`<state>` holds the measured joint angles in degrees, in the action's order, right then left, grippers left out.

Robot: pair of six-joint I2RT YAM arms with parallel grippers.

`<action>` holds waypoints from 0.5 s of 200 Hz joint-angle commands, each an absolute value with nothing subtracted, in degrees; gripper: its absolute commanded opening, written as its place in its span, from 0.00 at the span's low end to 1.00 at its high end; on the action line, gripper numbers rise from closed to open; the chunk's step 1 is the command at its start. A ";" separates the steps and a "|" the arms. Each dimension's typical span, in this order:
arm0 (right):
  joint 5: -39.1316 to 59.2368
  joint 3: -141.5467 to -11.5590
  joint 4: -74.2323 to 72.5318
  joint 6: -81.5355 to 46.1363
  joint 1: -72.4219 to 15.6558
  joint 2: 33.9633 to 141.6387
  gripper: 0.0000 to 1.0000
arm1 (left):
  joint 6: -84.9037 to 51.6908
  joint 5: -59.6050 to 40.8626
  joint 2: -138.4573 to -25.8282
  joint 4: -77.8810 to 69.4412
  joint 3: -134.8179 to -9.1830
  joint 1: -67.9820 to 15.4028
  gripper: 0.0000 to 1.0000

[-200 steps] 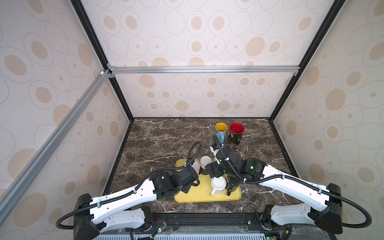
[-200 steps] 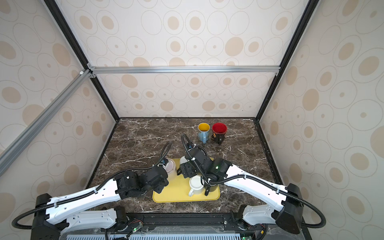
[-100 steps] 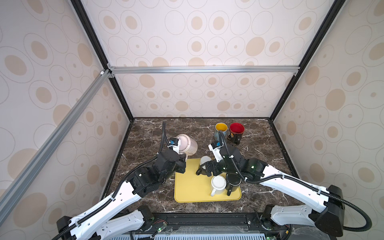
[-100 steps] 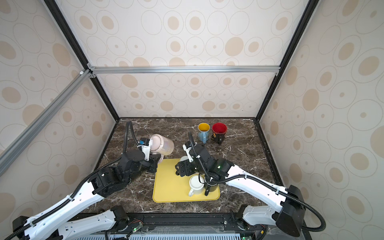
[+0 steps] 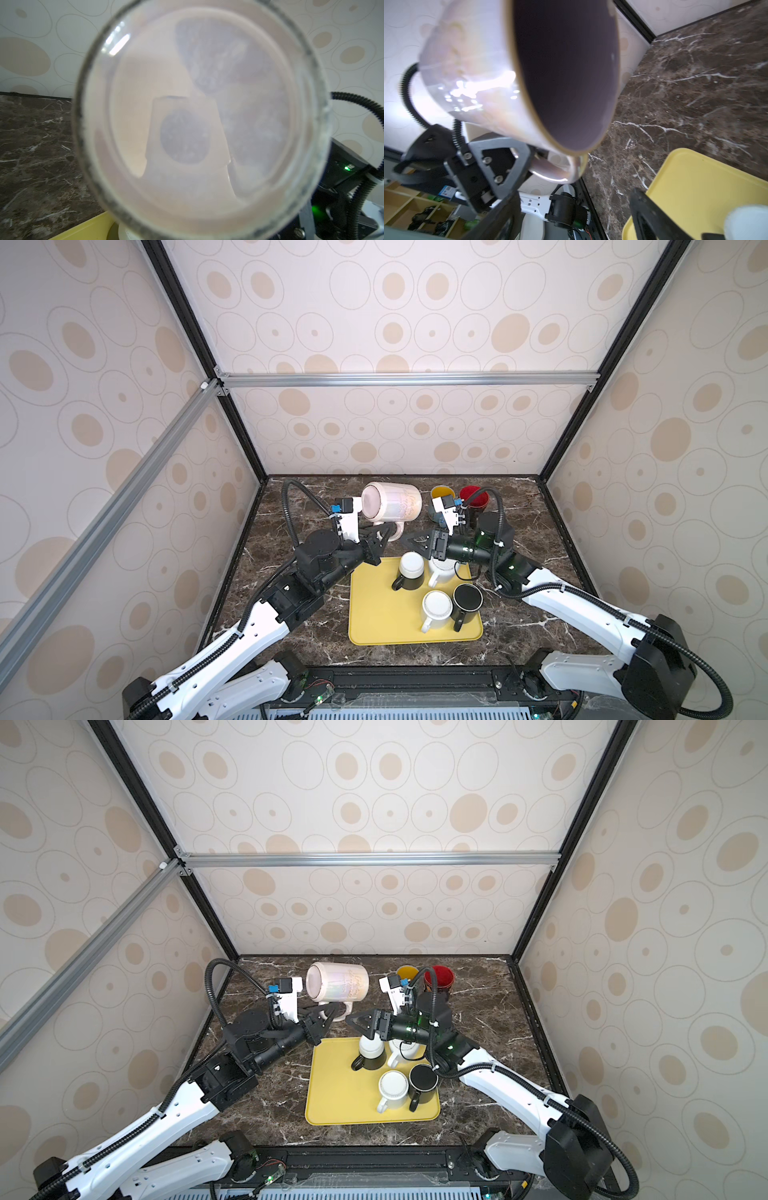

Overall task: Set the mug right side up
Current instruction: 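Lift the pink mug off the tray with the left gripper toward the right gripper, then grasp the pink mug rim with the right gripper, then open the left gripper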

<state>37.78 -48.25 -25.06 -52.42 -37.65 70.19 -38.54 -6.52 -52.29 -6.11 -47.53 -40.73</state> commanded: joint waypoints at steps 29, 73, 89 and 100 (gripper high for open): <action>42.98 -47.75 -45.69 -63.02 -36.37 72.29 0.82 | -48.26 -17.72 -50.98 -29.51 -46.13 -37.35 0.00; 43.95 -50.21 -54.24 -68.63 -36.14 76.69 0.59 | -54.22 -22.84 -52.72 -37.71 -44.06 -35.71 0.00; 44.01 -51.28 -55.70 -69.89 -36.12 77.72 0.44 | -55.81 -24.29 -53.61 -40.10 -43.61 -35.60 0.00; 44.16 -52.01 -56.25 -70.37 -36.13 78.19 0.32 | -57.02 -24.84 -54.31 -41.92 -42.89 -35.62 0.00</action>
<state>42.87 -49.17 -49.28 -66.46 -36.29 77.65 -52.90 -21.08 -54.28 -27.20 -42.04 -36.25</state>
